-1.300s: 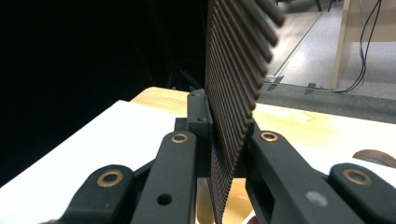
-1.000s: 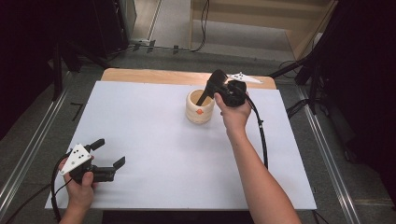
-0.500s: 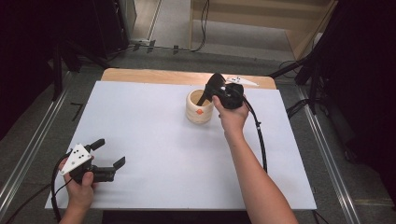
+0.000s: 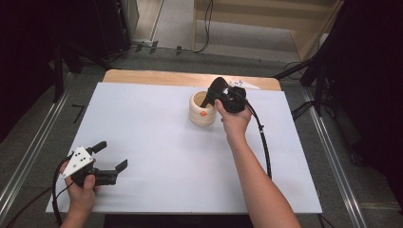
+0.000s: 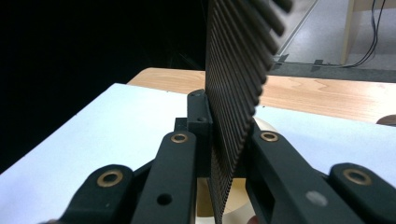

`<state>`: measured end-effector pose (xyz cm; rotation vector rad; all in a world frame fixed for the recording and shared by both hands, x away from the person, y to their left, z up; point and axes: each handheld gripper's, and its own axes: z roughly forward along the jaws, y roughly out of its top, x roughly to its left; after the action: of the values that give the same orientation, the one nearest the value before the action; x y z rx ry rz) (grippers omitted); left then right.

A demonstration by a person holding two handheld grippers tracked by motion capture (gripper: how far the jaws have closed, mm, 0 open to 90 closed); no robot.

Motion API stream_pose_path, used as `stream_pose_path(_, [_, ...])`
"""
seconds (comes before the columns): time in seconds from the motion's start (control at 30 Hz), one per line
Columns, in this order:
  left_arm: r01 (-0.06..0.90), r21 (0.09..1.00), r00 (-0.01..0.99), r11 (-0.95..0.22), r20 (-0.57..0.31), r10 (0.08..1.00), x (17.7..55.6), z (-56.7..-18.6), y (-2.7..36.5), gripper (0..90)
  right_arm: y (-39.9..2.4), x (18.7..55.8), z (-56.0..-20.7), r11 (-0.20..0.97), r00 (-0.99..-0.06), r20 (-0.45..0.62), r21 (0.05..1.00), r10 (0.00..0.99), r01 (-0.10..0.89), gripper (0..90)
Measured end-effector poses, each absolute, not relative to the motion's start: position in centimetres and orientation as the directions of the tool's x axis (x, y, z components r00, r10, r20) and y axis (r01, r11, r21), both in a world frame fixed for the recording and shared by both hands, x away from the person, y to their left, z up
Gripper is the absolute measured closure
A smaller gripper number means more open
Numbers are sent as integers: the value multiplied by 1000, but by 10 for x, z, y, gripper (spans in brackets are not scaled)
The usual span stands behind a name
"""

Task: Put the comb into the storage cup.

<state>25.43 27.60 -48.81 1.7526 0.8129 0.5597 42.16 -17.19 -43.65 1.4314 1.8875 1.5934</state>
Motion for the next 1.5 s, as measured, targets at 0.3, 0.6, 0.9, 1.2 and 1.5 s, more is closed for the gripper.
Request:
stream_pose_path(0.3, [252,948,656,-194,-20,755,254,-488,276,0,-171,423,-441,-144,-460,407,851,789,505,823])
stream_pose_path(0.6, [251,949,656,-192,-21,755,254,-488,276,0,-178,425,-445,-174,-432,431,838,792,517,816])
stream_pose_path(0.9, [253,947,656,-197,-18,755,255,-488,276,0,-186,428,-452,-186,-415,448,824,792,535,742])
stream_pose_path(1.2, [251,948,656,-196,-18,755,254,-488,276,0,-187,430,-455,-112,-412,353,855,840,506,412])
stream_pose_path(1.5, [249,949,656,-194,-18,754,254,-488,276,0,-193,423,-448,-69,-430,317,863,845,500,189])
